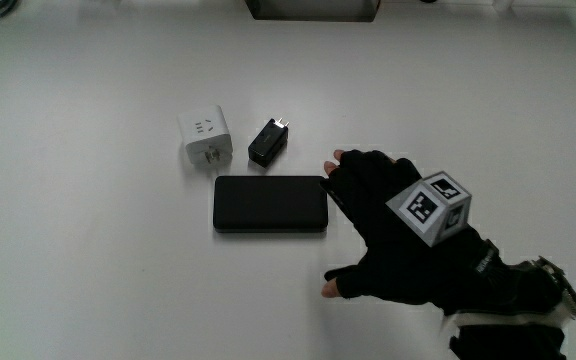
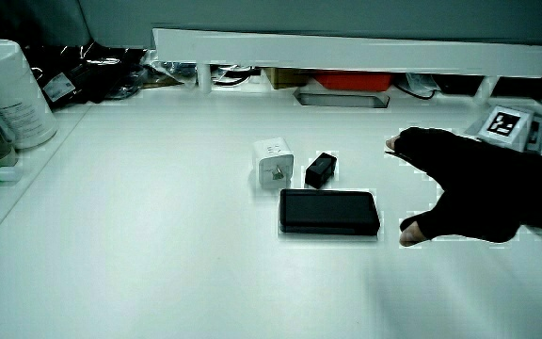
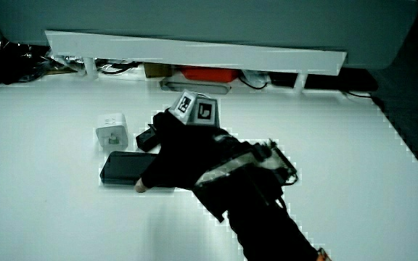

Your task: Pick battery

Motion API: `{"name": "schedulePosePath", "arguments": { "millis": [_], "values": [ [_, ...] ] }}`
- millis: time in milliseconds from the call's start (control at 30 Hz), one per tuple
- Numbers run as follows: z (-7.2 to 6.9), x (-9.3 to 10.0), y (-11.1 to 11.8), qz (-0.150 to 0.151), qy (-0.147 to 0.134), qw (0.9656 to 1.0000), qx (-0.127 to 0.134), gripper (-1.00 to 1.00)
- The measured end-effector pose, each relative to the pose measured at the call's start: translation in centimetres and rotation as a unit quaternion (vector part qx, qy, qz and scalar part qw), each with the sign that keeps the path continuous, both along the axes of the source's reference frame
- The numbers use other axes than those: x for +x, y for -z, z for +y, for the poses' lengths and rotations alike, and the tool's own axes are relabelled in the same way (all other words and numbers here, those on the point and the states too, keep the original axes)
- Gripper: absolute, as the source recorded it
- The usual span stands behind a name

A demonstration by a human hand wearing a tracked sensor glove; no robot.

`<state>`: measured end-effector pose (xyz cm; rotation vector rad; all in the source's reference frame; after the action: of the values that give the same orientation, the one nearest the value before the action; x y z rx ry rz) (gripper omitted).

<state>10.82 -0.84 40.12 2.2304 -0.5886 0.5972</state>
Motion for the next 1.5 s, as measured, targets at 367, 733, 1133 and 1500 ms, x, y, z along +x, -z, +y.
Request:
{"name": "schedulePosePath", "arguments": {
  "millis": [367, 733, 1133, 1500],
  "values": [
    [-2.4, -3.3, -4.7, 0.041, -0.001, 0.9985, -0.036, 0.0],
    [-3.2, -5.9, -9.0, 0.065, -0.003, 0.9951, -0.074, 0.0],
    [-3.3, -6.9, -12.9, 0.095, -0.015, 0.9895, -0.108, 0.0],
    [-2.8, -7.8, -14.2, 0.088, -0.014, 0.9878, -0.128, 0.0]
  ]
}}
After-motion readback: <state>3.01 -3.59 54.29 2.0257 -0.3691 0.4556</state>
